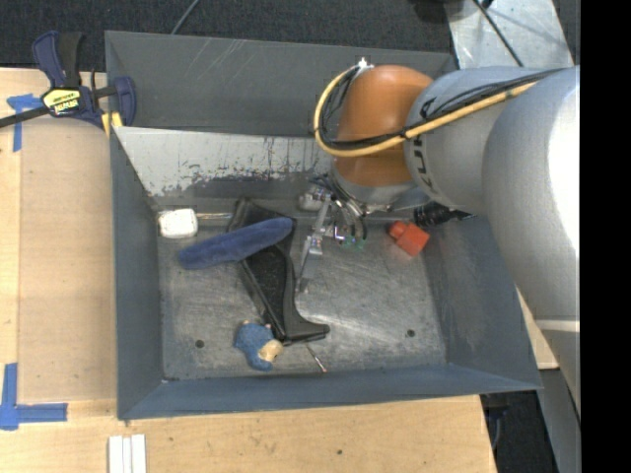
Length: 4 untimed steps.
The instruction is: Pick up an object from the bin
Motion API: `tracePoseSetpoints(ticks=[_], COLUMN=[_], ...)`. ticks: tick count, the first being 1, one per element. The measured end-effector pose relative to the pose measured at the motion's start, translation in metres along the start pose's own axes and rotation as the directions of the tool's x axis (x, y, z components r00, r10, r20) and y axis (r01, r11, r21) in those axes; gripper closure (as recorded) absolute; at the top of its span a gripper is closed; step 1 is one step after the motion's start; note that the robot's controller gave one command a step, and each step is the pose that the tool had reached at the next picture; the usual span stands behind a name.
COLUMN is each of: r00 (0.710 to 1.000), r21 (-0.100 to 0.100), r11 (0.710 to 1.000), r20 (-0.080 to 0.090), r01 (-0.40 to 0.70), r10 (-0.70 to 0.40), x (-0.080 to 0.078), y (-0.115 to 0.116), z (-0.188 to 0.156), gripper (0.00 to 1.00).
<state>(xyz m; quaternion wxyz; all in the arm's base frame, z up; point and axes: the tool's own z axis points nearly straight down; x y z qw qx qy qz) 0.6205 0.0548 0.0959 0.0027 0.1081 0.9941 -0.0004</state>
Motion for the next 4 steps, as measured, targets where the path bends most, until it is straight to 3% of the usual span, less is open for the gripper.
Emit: tracePoseSetpoints(ticks=[1,2,3,4], r00=[0.999,0.999,0.999,0.966], r21=[0.0,-0.003,-0.001,-0.003], r11=[0.999,0.999,0.999,0.966], r20=[0.002,0.002,0.001,0.006], r01=[0.037,0.044,0.04,0.257], r10=[-0.037,-0.044,-0.04,-0.257], x=[-0.005,0.03,0.029,0.027], y=[-0.002,0.072,0.068,0.076], z=[0.005,-0.008,-0.007,-0.125], gripper=[0.0,0.0,1.0,1.0])
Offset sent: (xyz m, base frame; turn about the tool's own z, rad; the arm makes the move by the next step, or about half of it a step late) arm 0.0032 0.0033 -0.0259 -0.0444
